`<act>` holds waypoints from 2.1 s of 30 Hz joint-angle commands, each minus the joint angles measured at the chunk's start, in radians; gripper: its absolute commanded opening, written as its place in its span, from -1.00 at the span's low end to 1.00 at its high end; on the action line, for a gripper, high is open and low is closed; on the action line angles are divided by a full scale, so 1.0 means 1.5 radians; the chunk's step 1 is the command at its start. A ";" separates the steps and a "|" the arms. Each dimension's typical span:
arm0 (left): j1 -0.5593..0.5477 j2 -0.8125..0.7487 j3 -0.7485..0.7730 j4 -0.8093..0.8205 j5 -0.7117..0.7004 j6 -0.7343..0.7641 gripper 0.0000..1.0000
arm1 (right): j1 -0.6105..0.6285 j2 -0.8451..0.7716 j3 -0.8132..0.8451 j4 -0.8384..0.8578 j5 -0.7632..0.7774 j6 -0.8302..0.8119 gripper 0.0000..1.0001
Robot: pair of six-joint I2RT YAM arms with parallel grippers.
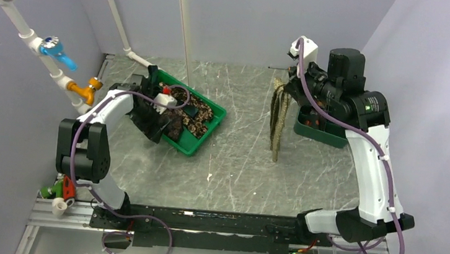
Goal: Roll the ties
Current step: Move the bin to the center of the board, then place the tie at the center of the board, then flatten out the tie at the center of the board.
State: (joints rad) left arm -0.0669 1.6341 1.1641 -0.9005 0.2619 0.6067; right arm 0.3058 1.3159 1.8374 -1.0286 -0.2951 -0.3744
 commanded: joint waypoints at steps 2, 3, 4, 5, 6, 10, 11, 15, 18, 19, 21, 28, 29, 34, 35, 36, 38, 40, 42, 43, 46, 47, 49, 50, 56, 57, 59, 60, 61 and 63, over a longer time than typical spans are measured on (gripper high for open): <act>-0.008 -0.059 0.027 0.057 0.166 0.005 0.99 | 0.077 0.027 0.169 -0.031 -0.076 0.022 -1.00; -0.008 -0.082 0.016 0.054 0.183 0.011 0.99 | 0.107 0.038 0.214 -0.037 -0.059 0.031 -1.00; -0.008 -0.102 0.003 0.056 0.196 0.013 0.99 | 0.135 0.053 0.254 -0.047 -0.040 0.036 -1.00; -0.008 -0.126 -0.010 0.060 0.204 0.011 0.99 | 0.152 0.061 0.285 -0.058 -0.028 0.040 -1.00; -0.008 -0.147 -0.020 0.060 0.212 0.010 0.99 | 0.157 0.063 0.303 -0.067 -0.024 0.044 -1.00; -0.008 -0.224 -0.041 0.053 0.241 0.017 0.99 | 0.159 -0.012 0.173 -0.102 0.047 -0.057 -1.00; -0.008 -0.243 -0.046 0.051 0.249 0.023 0.99 | 0.158 -0.051 0.097 -0.095 0.074 -0.096 -1.00; -0.017 -0.300 -0.080 0.052 0.255 0.055 0.99 | 0.160 -0.151 -0.167 -0.105 0.159 -0.274 -1.00; -0.047 -0.324 -0.117 0.046 0.245 0.089 0.99 | 0.223 -0.128 -0.238 -0.140 0.139 -0.286 -0.44; -0.061 -0.332 -0.131 0.044 0.243 0.102 0.99 | 0.271 -0.108 -0.230 -0.159 0.122 -0.258 0.01; -0.100 -0.352 -0.164 0.040 0.239 0.135 0.99 | 0.348 -0.070 -0.204 -0.184 0.087 -0.185 0.52; -0.296 -0.398 -0.286 0.127 0.149 0.149 0.99 | 0.090 -0.062 -0.283 -0.165 -0.018 -0.158 0.62; -0.325 -0.386 -0.295 0.151 0.121 0.142 0.99 | 0.045 -0.050 -0.307 -0.170 -0.021 -0.170 0.60; -0.440 -0.276 -0.274 0.216 0.028 0.096 0.84 | -0.079 0.006 -0.410 -0.151 0.013 -0.160 0.55; -0.456 -0.258 -0.268 0.223 0.019 0.085 0.80 | -0.087 0.008 -0.425 -0.152 0.009 -0.159 0.54; -0.470 -0.242 -0.266 0.230 0.010 0.074 0.78 | -0.090 0.004 -0.447 -0.150 0.007 -0.156 0.54; -0.498 -0.218 -0.272 0.245 -0.015 0.068 0.75 | -0.089 -0.015 -0.493 -0.130 0.014 -0.148 0.57; -0.518 -0.202 -0.285 0.267 -0.040 0.061 0.72 | -0.089 -0.030 -0.546 -0.094 0.038 -0.137 0.59; -0.525 -0.183 -0.293 0.279 -0.059 0.054 0.68 | -0.088 -0.033 -0.597 -0.041 0.080 -0.124 0.59; -0.526 -0.173 -0.294 0.283 -0.068 0.049 0.66 | -0.088 -0.030 -0.618 -0.012 0.101 -0.122 0.59; -0.526 -0.139 -0.282 0.282 -0.086 0.034 0.55 | -0.081 -0.001 -0.661 0.048 0.144 -0.112 0.60; -0.526 -0.132 -0.277 0.278 -0.088 0.029 0.49 | -0.078 0.009 -0.671 0.061 0.155 -0.111 0.59; -0.526 -0.129 -0.268 0.268 -0.085 0.022 0.37 | -0.075 0.015 -0.694 0.091 0.178 -0.107 0.58; -0.526 -0.132 -0.266 0.264 -0.082 0.021 0.31 | -0.073 0.018 -0.703 0.107 0.188 -0.105 0.57; -0.506 -0.218 -0.226 0.183 -0.008 0.039 0.29 | -0.058 0.029 -0.718 0.162 0.231 -0.084 0.39; -0.496 -0.237 -0.219 0.175 0.012 0.036 0.35 | -0.056 0.028 -0.719 0.170 0.238 -0.083 0.32; -0.477 -0.249 -0.198 0.156 0.041 0.023 0.49 | -0.052 0.031 -0.723 0.178 0.246 -0.082 0.20; -0.471 -0.254 -0.197 0.161 0.049 0.016 0.52 | -0.050 0.033 -0.726 0.182 0.252 -0.081 0.14; -0.471 -0.261 -0.212 0.177 0.048 0.012 0.55 | -0.049 0.034 -0.728 0.186 0.257 -0.082 0.10; -0.482 -0.269 -0.244 0.224 0.041 0.021 0.57 | -0.044 0.039 -0.736 0.197 0.269 -0.082 0.06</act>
State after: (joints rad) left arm -0.7826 1.2598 0.8291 -0.6125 0.2661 0.6472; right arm 0.2268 1.3640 0.7547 -0.8036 0.0452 -0.5125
